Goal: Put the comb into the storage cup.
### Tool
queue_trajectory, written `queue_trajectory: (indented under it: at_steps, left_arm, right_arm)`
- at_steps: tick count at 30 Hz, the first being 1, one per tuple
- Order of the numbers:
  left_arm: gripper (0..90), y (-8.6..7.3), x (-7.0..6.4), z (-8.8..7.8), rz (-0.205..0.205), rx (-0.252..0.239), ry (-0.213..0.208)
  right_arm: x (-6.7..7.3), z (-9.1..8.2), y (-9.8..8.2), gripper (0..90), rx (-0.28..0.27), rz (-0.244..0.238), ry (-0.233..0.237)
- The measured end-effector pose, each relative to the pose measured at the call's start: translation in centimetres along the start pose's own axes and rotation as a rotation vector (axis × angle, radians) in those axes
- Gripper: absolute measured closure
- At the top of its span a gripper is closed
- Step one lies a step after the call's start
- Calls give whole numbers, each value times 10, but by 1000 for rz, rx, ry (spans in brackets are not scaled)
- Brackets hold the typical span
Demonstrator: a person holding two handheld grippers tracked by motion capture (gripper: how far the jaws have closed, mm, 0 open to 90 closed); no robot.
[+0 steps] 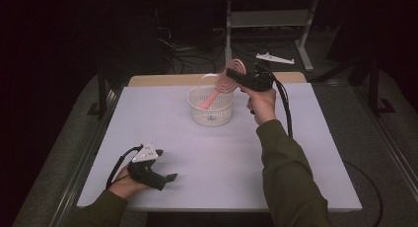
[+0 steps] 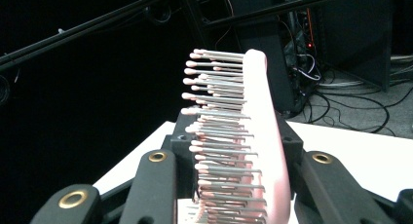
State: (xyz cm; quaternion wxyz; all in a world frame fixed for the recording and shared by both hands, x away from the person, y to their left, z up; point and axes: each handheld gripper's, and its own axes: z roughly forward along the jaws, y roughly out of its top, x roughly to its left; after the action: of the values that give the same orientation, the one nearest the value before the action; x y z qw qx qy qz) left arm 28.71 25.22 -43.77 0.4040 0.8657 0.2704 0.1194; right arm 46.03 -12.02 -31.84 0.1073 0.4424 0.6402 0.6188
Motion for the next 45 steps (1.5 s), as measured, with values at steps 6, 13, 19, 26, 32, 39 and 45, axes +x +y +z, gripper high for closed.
queue_trajectory:
  at_steps: [6,13,19,26,32,39,45]
  left_arm:
    - [0,0,0,0,0,-1,-2]
    - [0,0,0,0,-3,-3,-2]
    - [0,0,-1,0,0,-1,-5]
    - [0,0,-1,0,1,1,-7]
    - [0,0,-1,1,3,1,-9]
    - [0,0,-1,0,0,-3,-13]
    - [0,0,-1,0,-1,-3,-13]
  right_arm:
    - [-1,8,-7,626,7,14,0]
    - [0,17,-12,626,14,19,-1]
    - [-1,24,-18,626,26,28,-10]
    - [-2,30,-24,625,33,21,-26]
    - [-3,35,-29,626,36,35,-27]
    - [-2,41,-34,625,50,31,-26]
    - [-3,42,-35,625,57,35,-28]
